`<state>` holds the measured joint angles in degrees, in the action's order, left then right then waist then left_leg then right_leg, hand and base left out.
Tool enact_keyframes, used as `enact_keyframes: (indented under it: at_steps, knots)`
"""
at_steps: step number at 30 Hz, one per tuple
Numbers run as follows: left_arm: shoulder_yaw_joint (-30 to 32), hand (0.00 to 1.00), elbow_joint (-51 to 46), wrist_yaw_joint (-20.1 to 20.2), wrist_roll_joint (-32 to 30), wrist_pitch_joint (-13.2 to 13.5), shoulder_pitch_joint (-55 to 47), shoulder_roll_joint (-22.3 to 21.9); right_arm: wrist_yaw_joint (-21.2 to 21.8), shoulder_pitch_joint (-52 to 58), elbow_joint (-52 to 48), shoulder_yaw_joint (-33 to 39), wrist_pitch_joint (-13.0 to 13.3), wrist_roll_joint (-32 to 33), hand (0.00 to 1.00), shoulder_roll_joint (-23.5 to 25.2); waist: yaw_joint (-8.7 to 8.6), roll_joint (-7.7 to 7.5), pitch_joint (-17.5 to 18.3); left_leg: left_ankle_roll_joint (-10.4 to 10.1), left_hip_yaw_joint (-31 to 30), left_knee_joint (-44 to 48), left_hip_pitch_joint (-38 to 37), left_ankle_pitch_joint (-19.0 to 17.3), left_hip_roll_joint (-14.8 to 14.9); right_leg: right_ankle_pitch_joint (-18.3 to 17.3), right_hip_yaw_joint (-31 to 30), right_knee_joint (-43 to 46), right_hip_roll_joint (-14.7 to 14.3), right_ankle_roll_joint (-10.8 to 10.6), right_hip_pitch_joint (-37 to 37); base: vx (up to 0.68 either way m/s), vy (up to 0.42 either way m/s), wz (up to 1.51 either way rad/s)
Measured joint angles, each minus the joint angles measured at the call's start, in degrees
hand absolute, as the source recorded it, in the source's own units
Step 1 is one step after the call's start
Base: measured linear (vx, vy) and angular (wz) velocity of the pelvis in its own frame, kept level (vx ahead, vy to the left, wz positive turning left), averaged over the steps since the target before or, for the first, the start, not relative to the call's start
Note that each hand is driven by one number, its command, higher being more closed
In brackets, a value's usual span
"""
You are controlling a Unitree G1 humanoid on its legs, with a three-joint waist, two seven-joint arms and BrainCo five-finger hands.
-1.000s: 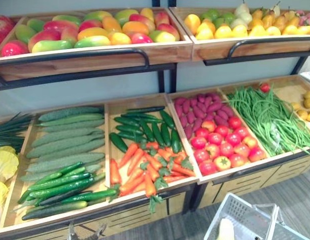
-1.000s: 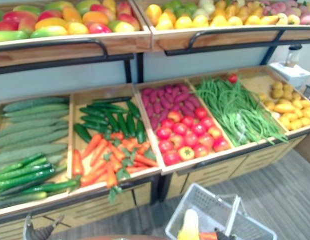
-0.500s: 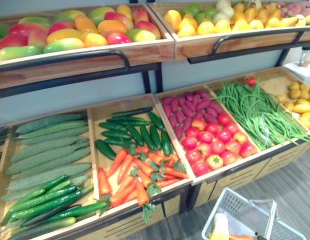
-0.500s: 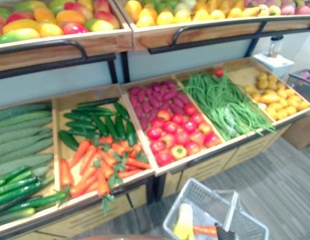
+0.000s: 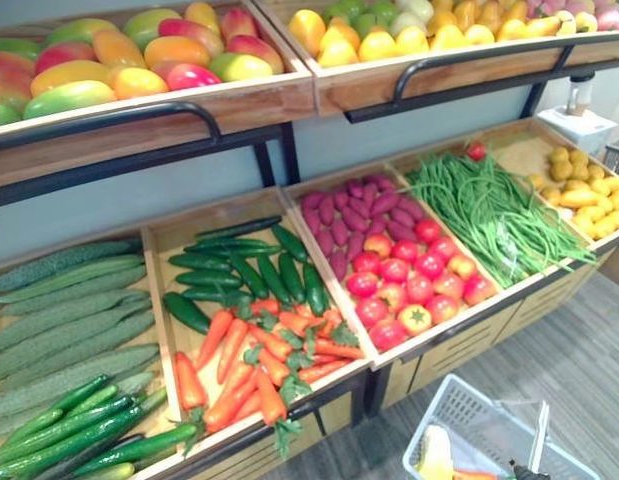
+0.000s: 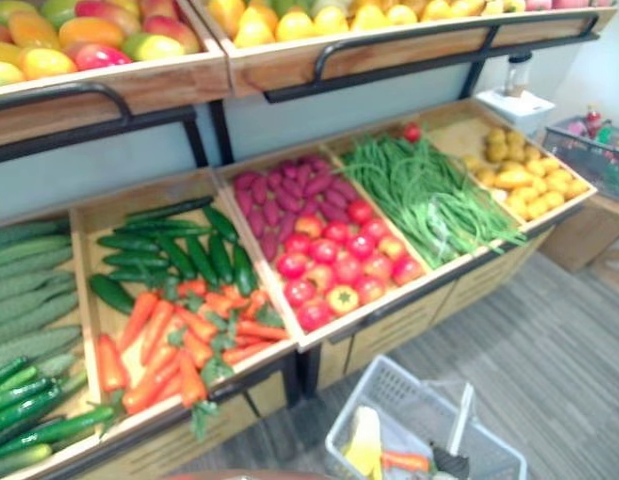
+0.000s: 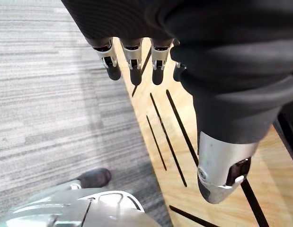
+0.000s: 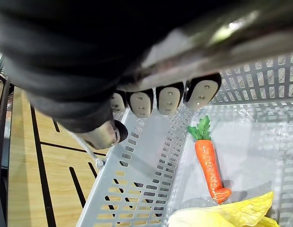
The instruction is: Pick vegetable in the basket
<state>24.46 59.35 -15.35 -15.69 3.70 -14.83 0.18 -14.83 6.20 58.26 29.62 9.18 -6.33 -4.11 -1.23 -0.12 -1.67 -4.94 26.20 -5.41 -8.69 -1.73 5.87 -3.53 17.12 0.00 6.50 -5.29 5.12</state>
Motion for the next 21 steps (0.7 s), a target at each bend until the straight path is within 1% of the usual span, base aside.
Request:
enact_keyframes:
  at_steps: [1,3,4,5,6,7,8,9,10,11,12,13,14,15,16,17,18,19,20,21]
  knots:
    - [0.0,0.0,0.0,0.0,0.1,0.0,0.0,0.0,0.1,-0.5,0.6,-0.3,0.0,0.0,1.0,-0.3,-0.02,-0.09,-0.4,-0.1,0.5,0.5,-0.2,-0.4,0.1,0.0,-0.6,0.1,-0.1,0.0,0.0,0.03,-0.004,-0.45]
    - [-0.9,0.0,0.0,0.0,1.5,0.0,0.1,0.3,0.5,-2.0,1.1,-0.8,-0.3,-0.2,1.0,-0.7,0.08,-0.09,-2.0,-0.3,2.4,7.0,0.7,-4.3,1.6,0.0,-3.5,0.9,-0.2,0.1,-0.2,0.02,-0.008,-0.6]
    - [-1.3,0.0,0.0,0.0,1.6,0.0,0.1,0.3,0.5,-2.4,1.1,-0.8,-0.3,-0.3,1.0,-0.8,0.2,0.02,-2.5,0.0,2.5,8.7,0.9,-5.2,1.9,0.0,-4.5,1.5,-0.3,0.1,-0.6,0.01,-0.01,-0.88]
    - [-2.0,0.0,0.1,0.0,1.6,0.0,0.1,0.4,0.5,-3.3,1.1,-1.0,-0.4,-0.4,1.0,-1.2,0.69,0.24,-2.8,0.4,1.0,12.5,2.3,-6.7,2.5,0.0,-7.4,3.2,-0.5,0.1,-2.6,0.01,-0.048,-1.13]
    - [-2.5,0.0,0.1,0.0,1.6,0.0,0.7,0.3,0.6,-4.3,1.1,-1.5,-0.4,-0.5,1.0,-1.7,1.32,0.6,-3.4,0.8,-3.8,16.6,4.4,-8.8,3.0,0.0,-10.4,5.3,-0.8,0.2,-4.9,0.0,-0.052,-1.21]
    - [-2.9,0.0,0.1,0.0,1.6,0.0,1.2,0.2,0.6,-4.7,1.1,-2.0,-0.4,-0.5,1.0,-2.0,1.52,1.06,-3.9,0.7,-6.9,18.4,5.4,-10.1,3.2,0.0,-11.7,6.2,-0.9,0.2,-5.8,-0.03,-0.022,-1.19]
    - [-4.4,0.0,0.1,0.0,1.9,0.1,2.0,0.0,0.7,-5.0,1.0,-3.1,-0.4,-0.5,1.0,-2.8,1.48,2.18,-4.9,-0.1,-12.0,20.7,6.2,-13.2,3.6,0.0,-13.6,7.6,-1.8,0.1,-7.3,-0.08,0.07,-1.07]
    - [-6.0,0.0,0.3,0.0,1.9,0.1,3.4,0.3,0.7,-4.8,0.2,-3.2,-0.5,-0.5,1.0,-2.7,1.0,2.67,-5.3,-0.6,-12.5,21.1,6.4,-15.8,4.1,0.2,-15.7,8.9,-2.7,-0.2,-8.9,-0.1,0.102,-1.0]
    - [-6.7,0.0,0.7,0.0,1.9,0.1,4.1,1.1,0.8,-4.6,-0.5,-3.5,-0.5,-0.5,1.0,-2.0,0.73,1.94,-5.7,-0.4,-11.6,21.6,6.3,-15.9,4.0,0.5,-16.7,9.4,-2.6,-0.7,-9.5,-0.13,0.108,-0.84]
    - [-8.6,0.0,1.7,0.1,1.9,-0.1,5.5,2.7,0.8,-3.3,-3.3,-4.8,-0.4,-0.5,1.0,-0.5,-0.17,0.59,-6.1,-0.1,-9.7,21.7,6.4,-16.1,3.7,1.0,-18.4,10.2,-2.1,-1.5,-10.9,-0.11,0.085,-0.65]
    - [-9.5,0.0,2.4,0.8,1.8,-0.6,5.9,3.7,0.8,-2.6,-4.7,-5.8,-0.3,-0.5,1.0,0.1,-0.38,-0.16,-6.3,0.1,-8.3,21.7,6.3,-16.2,3.6,1.7,-19.2,10.7,-2.1,-1.8,-12.0,-0.18,0.123,-1.28]
    - [-11.0,0.0,2.8,0.8,1.8,-0.7,6.2,4.7,0.7,-1.6,-7.3,-7.6,-0.2,-0.5,1.0,1.4,-0.22,-1.04,-6.7,1.1,-3.1,21.4,6.6,-15.9,4.1,7.0,-18.7,10.5,-3.0,-1.7,-16.0,-0.15,0.127,-1.38]
    - [-10.6,0.0,2.8,0.7,1.8,-0.7,6.3,4.5,0.7,-1.7,-8.1,-8.1,-0.2,-0.5,1.0,1.5,-0.24,-0.15,-6.9,1.8,-1.3,20.9,6.8,-15.4,5.0,10.3,-16.9,8.5,-3.5,-1.5,-16.5,-0.25,0.169,-1.74]
    - [-10.7,0.0,2.3,0.7,1.8,-0.8,6.1,4.5,0.4,-2.5,-8.7,-8.9,-0.1,-0.5,1.0,1.5,-0.37,-0.78,-8.8,2.9,2.6,19.3,6.1,-14.2,5.2,8.1,-7.9,15.7,-1.7,2.7,-18.5,-0.2,0.127,-1.35]
    - [-10.8,0.0,2.1,1.0,1.7,-0.9,6.4,4.9,-0.1,-2.2,-9.4,-8.6,-0.1,-0.7,1.0,0.7,-0.74,-1.02,-10.0,3.4,5.2,18.2,5.2,-13.3,4.8,3.4,0.0,26.7,2.3,6.1,-20.0,-0.22,0.134,-1.16]
    - [-10.8,0.0,2.1,1.0,1.7,-0.9,6.3,5.1,-0.1,-1.8,-9.7,-8.5,-0.1,-1.3,1.0,0.1,-0.78,-1.34,-10.0,3.6,6.3,18.5,5.1,-13.2,4.9,2.6,2.5,31.2,4.2,6.1,-20.0,-0.11,0.098,-0.98]
    - [-10.8,0.0,2.1,1.0,1.6,-1.0,6.0,5.4,-0.1,-1.3,-9.7,-8.8,-0.1,-2.5,1.0,-0.5,-0.76,-2.02,-10.0,3.7,8.6,19.2,4.4,-13.2,5.2,2.1,5.3,37.9,7.2,6.2,-19.4,-0.08,0.076,-0.84]
    - [-10.8,0.0,2.0,1.0,1.6,-1.0,6.0,5.8,-0.1,-1.1,-9.7,-9.0,-0.2,-2.7,1.0,-0.5,-0.74,-2.61,-10.0,3.7,10.2,20.2,4.2,-13.2,5.5,2.2,6.7,40.4,9.1,6.2,-18.5,-0.05,0.013,-0.99]
    - [-10.7,0.0,2.0,1.0,1.5,-1.0,6.0,6.5,0.0,-1.4,-9.7,-9.4,-0.1,-2.7,1.0,-0.5,-0.93,-3.89,-10.1,3.6,12.0,21.1,3.4,-13.3,5.4,2.9,8.4,39.7,9.5,6.2,-18.6,-0.09,-0.016,-1.08]
    - [-10.6,0.0,1.8,1.2,1.3,-1.1,6.2,6.3,0.3,-2.1,-9.5,-9.4,-0.2,-2.8,1.0,-0.7,-1.12,-2.8,-9.8,3.8,13.0,19.6,2.9,-13.1,5.6,3.9,10.7,35.4,7.3,6.5,-17.4,-0.11,-0.022,-1.05]
